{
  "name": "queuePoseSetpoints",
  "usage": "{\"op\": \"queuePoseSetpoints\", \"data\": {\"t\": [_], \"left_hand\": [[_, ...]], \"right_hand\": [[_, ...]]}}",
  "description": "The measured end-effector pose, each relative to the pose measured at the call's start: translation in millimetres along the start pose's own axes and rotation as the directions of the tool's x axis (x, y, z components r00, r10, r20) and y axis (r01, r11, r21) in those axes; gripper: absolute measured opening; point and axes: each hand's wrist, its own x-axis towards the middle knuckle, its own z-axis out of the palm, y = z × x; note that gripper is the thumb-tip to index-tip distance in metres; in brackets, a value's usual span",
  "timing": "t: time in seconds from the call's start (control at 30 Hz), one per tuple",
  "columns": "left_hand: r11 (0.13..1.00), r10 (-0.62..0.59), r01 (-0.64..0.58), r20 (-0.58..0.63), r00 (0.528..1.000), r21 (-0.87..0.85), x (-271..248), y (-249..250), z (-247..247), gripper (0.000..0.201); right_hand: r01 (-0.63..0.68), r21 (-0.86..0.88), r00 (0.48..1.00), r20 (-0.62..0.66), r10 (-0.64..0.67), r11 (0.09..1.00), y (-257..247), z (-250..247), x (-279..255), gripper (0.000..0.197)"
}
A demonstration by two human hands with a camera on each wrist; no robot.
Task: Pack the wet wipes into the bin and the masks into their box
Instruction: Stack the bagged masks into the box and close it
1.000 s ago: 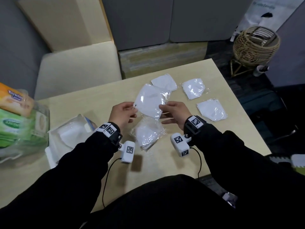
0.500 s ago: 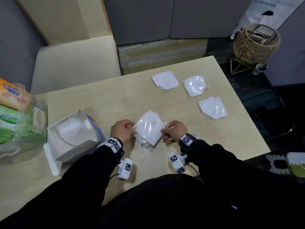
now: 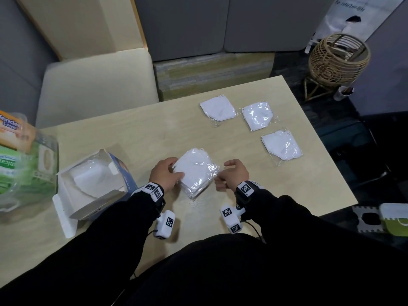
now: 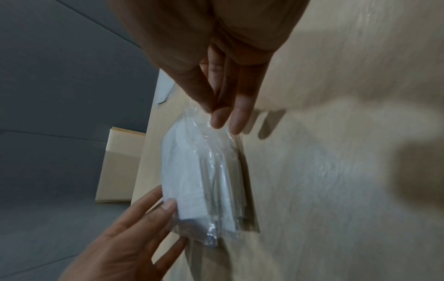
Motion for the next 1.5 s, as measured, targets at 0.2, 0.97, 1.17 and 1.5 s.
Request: {"op": "queuePoseSetpoints", "data": {"t": [0.2, 0.97, 1.17, 1.5], "left_hand": [[0.994, -0.104, 0.100, -0.102, 0.989, -0.038, 2, 3, 1, 0.051], [1.000, -0.025, 0.026, -0.060, 0.998, 0.017, 10, 9, 6, 0.054], [0.991, -0.011, 0.003, 0.055, 0.998, 0.130, 5, 14, 10, 0.049], [0.973, -0.221, 0.230, 0.244, 0.944, -0.008, -9, 11, 21, 0.088]], "right_hand": [[0.067, -0.002, 0.997, 0.038, -0.067, 0.998, -6, 0, 8, 0.021], [-0.057, -0.158, 0.989, 0.125, 0.077, 0.986, 2, 1, 21, 0.037], [-0.104, -0.040, 0.976, 0.188, 0.110, 0.994, 8, 7, 16, 0.057], [0.108, -0.448, 0.987, 0.158, -0.041, 0.888, 16, 20, 21, 0.074]]}}
